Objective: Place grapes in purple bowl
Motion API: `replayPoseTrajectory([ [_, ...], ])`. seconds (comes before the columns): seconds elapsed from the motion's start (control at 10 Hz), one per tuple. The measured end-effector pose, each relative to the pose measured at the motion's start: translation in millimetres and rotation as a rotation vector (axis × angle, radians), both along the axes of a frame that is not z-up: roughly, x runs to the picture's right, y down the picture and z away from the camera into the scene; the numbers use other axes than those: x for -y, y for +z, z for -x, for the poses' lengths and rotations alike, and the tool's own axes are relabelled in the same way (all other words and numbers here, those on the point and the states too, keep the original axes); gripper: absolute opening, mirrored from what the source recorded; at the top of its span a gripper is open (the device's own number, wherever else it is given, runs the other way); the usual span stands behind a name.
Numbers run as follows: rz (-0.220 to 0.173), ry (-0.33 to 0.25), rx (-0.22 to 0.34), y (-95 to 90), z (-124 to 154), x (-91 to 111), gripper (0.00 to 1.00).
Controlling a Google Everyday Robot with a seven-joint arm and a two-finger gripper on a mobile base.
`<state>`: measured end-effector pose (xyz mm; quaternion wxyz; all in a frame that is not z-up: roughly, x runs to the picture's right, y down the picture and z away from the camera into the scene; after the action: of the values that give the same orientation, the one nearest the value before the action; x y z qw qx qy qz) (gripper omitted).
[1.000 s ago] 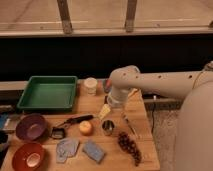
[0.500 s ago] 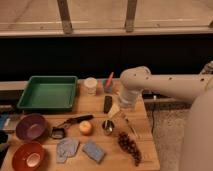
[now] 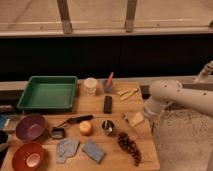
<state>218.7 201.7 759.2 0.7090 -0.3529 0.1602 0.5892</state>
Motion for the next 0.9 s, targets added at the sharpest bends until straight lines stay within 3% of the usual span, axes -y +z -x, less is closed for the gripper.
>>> replayPoseTrajectory([
  [0.4, 0.034, 0.019, 0.008, 2.0, -8.0, -36.1, 0.8],
  [0.6, 0.05, 0.027, 0.028, 7.9, 14.3, -45.1, 0.8],
  [0.9, 0.073, 0.008, 0.089, 19.7, 75.5, -49.6, 0.8],
])
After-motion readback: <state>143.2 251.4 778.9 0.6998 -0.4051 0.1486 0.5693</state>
